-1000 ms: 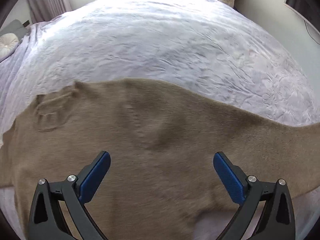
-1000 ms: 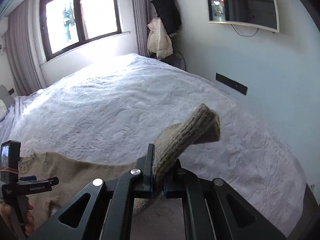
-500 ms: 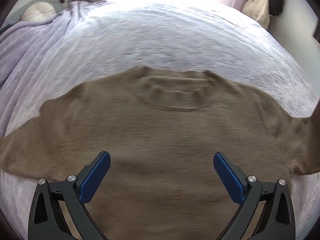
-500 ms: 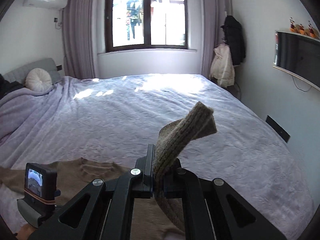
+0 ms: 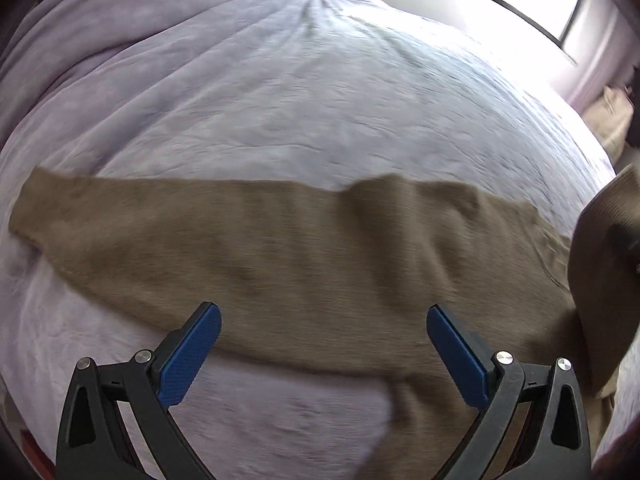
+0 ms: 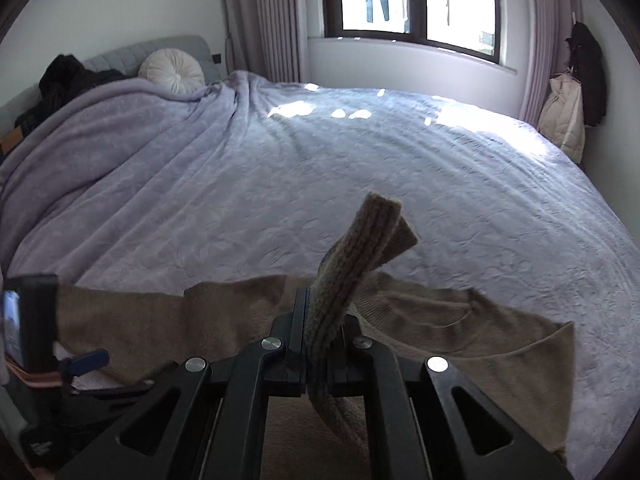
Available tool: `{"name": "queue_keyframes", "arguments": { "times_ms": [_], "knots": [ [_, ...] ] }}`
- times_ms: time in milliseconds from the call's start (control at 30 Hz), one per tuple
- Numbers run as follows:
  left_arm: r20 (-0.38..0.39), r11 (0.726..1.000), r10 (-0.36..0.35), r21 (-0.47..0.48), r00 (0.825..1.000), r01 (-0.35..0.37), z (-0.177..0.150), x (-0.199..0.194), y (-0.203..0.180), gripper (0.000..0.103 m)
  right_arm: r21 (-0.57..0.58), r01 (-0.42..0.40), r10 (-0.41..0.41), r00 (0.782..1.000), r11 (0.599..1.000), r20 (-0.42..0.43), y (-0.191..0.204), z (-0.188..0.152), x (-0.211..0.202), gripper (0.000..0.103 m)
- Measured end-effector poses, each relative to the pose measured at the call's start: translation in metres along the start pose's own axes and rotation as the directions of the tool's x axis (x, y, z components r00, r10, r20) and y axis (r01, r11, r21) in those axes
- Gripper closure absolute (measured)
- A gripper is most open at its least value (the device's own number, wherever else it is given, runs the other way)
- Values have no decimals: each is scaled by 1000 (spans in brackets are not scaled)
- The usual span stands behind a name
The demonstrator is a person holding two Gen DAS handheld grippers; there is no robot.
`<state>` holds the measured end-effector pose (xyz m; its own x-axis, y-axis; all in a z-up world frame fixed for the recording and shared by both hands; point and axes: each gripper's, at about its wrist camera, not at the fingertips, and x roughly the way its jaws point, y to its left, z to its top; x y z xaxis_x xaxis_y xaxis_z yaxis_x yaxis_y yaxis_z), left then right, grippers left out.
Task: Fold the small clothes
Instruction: 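Lift the sleeve and fold it across the sweater body with the right gripper, then open the right gripper and withdraw it from the folded sleeve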
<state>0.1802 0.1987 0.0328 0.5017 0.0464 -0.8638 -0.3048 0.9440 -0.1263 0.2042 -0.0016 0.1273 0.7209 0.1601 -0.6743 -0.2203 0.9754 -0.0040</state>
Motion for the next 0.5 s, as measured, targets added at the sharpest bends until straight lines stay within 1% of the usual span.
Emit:
{"name": "queue_keyframes", "arguments": {
  "times_ms": [67, 167, 233, 300, 367, 400, 433, 467, 500],
  "knots": [
    [-5, 1000, 12, -12, 1000, -12, 2, 5, 15, 0, -24, -1, 0, 999, 1000, -54, 19, -14, 27, 97],
    [-14, 1000, 15, -15, 1000, -15, -1, 9, 25, 0, -40, -6, 1, 993, 999, -115, 35, -31, 53, 97],
    [-22, 1000, 1, -20, 1000, -1, -1, 9, 24, 0, -37, -35, 29, 985, 999, -172, 40, -42, 68, 93],
    [-21, 1000, -8, -20, 1000, 8, -2, 9, 21, 0, -13, -66, 62, 973, 998, -220, 39, -43, 76, 88],
    [-16, 1000, -16, -15, 1000, 16, -3, 4, 16, 0, 19, -100, 102, 967, 995, -233, 29, -42, 70, 83],
    [-12, 1000, -17, -10, 1000, 17, -3, 2, 12, 0, 18, -105, 106, 970, 994, -217, 21, -41, 60, 73],
    [-5, 1000, -19, -2, 1000, 19, -3, -2, 7, 0, 12, -100, 100, 976, 995, -196, 12, -39, 47, 56],
    [4, 1000, -21, 11, 1000, 21, -4, -5, 0, 0, 9, -94, 94, 981, 996, -172, 3, -35, 35, 45],
    [7, 999, -24, 23, 1000, 23, -5, -9, -7, 0, 8, -89, 90, 986, 996, -139, -9, -33, 21, 31]
  ]
}}
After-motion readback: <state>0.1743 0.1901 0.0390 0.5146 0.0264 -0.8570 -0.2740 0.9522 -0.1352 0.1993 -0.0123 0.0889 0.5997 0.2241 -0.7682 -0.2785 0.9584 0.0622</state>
